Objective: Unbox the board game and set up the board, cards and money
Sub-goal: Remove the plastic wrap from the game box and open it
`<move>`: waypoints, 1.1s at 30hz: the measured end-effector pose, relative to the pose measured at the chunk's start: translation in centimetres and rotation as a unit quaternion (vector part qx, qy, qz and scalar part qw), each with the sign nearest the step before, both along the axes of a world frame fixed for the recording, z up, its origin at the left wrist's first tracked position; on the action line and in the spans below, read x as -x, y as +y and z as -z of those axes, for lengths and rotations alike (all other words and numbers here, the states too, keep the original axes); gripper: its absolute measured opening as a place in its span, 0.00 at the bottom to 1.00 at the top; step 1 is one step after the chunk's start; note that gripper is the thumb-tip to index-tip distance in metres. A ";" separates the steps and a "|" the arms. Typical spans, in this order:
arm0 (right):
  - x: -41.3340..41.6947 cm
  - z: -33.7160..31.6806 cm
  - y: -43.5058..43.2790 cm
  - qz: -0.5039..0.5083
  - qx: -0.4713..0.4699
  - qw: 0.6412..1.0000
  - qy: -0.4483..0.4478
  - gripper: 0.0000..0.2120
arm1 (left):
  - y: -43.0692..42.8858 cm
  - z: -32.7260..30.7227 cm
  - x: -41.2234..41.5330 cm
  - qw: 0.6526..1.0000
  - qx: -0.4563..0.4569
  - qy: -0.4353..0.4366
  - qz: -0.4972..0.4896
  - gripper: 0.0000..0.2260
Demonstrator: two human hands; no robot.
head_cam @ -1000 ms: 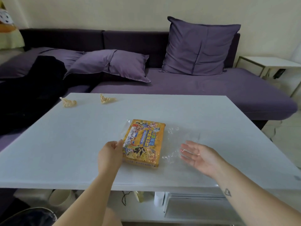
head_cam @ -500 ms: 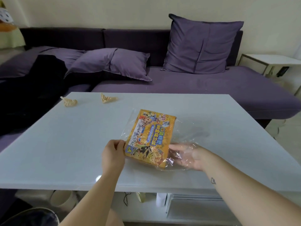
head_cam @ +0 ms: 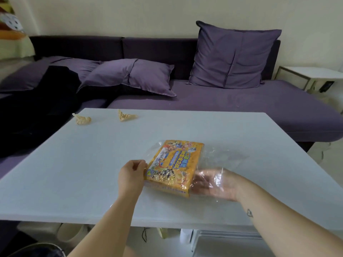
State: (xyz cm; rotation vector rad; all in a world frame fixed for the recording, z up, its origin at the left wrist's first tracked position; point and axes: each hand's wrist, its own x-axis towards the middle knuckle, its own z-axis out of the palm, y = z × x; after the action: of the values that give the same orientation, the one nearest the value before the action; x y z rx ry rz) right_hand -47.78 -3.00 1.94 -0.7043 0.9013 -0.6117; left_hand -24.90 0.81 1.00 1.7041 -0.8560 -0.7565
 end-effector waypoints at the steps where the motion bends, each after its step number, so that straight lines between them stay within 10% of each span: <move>1: 0.0 -0.2 0.3 -0.014 0.003 1.000 0.000 0.10 | 0.0 -0.1 0.0 1.000 -0.002 -0.002 -0.001 0.06; 26: -0.6 -0.5 -0.1 0.038 0.091 0.983 0.156 0.06 | 0.0 0.7 1.3 0.999 -0.007 -0.031 -0.012 0.01; 33: 1.9 -1.8 -0.2 -0.083 0.106 0.983 0.122 0.15 | -0.6 -2.2 -0.7 0.968 -0.144 0.113 0.169 0.13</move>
State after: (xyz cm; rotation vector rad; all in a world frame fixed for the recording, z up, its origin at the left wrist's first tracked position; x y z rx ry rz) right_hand -49.72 -3.18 3.76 -1.0537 0.9992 -0.4819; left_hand -24.15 0.19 3.21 1.6977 -0.9202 -1.3353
